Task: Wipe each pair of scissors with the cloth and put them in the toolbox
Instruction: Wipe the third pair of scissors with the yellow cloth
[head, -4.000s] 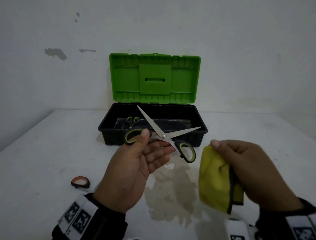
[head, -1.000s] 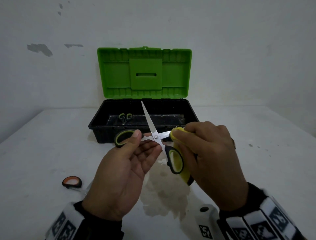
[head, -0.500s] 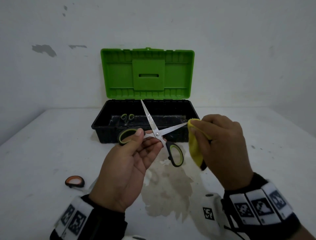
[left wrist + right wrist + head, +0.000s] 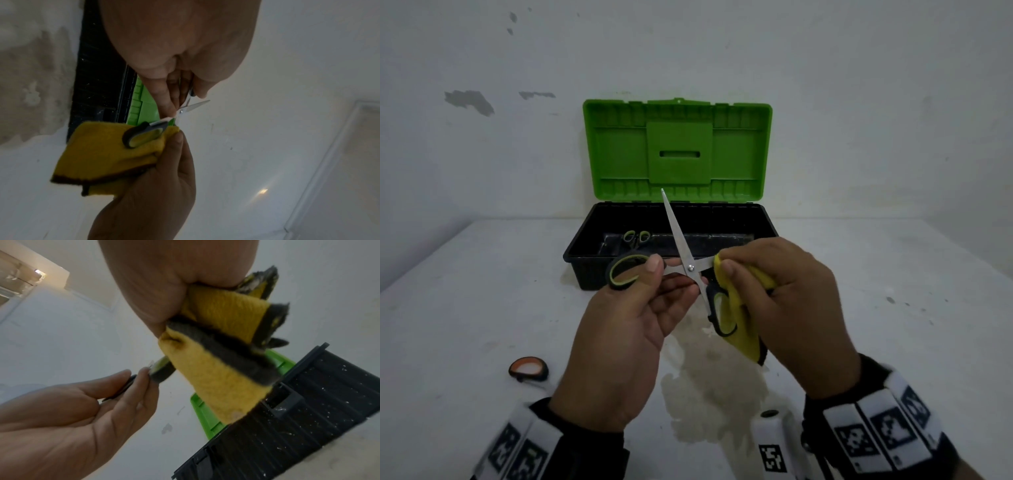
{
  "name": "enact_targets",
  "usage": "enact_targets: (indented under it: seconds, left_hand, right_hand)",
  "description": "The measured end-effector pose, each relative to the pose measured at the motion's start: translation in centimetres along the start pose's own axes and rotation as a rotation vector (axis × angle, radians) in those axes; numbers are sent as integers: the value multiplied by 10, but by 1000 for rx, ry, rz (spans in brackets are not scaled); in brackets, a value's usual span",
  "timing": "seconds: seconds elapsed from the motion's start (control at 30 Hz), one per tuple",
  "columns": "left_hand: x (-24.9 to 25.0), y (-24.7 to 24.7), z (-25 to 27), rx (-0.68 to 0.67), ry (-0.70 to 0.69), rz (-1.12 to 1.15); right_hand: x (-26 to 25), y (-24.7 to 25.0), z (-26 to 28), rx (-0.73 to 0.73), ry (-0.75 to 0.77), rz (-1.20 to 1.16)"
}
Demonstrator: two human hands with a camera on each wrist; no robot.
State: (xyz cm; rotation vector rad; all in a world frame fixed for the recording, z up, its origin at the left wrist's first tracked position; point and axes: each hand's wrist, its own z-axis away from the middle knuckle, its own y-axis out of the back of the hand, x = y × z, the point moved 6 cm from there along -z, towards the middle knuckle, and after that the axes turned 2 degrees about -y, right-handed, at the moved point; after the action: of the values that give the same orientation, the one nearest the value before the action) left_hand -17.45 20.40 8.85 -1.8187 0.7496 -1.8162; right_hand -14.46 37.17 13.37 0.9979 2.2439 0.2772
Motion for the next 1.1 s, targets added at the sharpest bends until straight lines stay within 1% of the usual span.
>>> enact_targets:
  seconds: [0.17, 0.23, 0.37, 0.5, 0.57, 0.63, 0.7, 0.87, 0.97, 1.03, 1.1]
  left_hand:
    - [-3, 2, 2, -35, -15, 13]
    - [-4, 1, 3, -37, -26, -8]
    - [-4, 0, 5, -41, -24, -12]
    - [-6, 0, 8, -42, -3, -3]
    - [-6, 0, 7, -37, -4, -9]
    - [-5, -1, 8, -38, -2, -4]
    - [-5, -2, 8, -46, 4, -2]
    - [-1, -3, 10, -66, 30, -13]
    - [4, -4, 10, -72, 18, -45]
    - [5, -2, 8, -41, 12, -41]
    - [2, 0, 7, -23, 20, -32]
  right_hand:
    - [8, 8, 1, 100, -136, 8]
    - [6, 7, 3, 99, -163, 7]
    - [-1, 4, 6, 67, -134, 0]
    - [15, 12, 3, 77, -231, 24]
    - [12, 10, 5, 72, -213, 33]
    - [3, 7, 7, 70, -162, 44]
    - [4, 10, 7, 76, -161, 49]
    - [40, 26, 3, 71, -335, 63]
    - [56, 42, 3, 103, -429, 4]
    - [56, 54, 3, 147, -434, -79]
    - [45, 60, 2, 152, -399, -136]
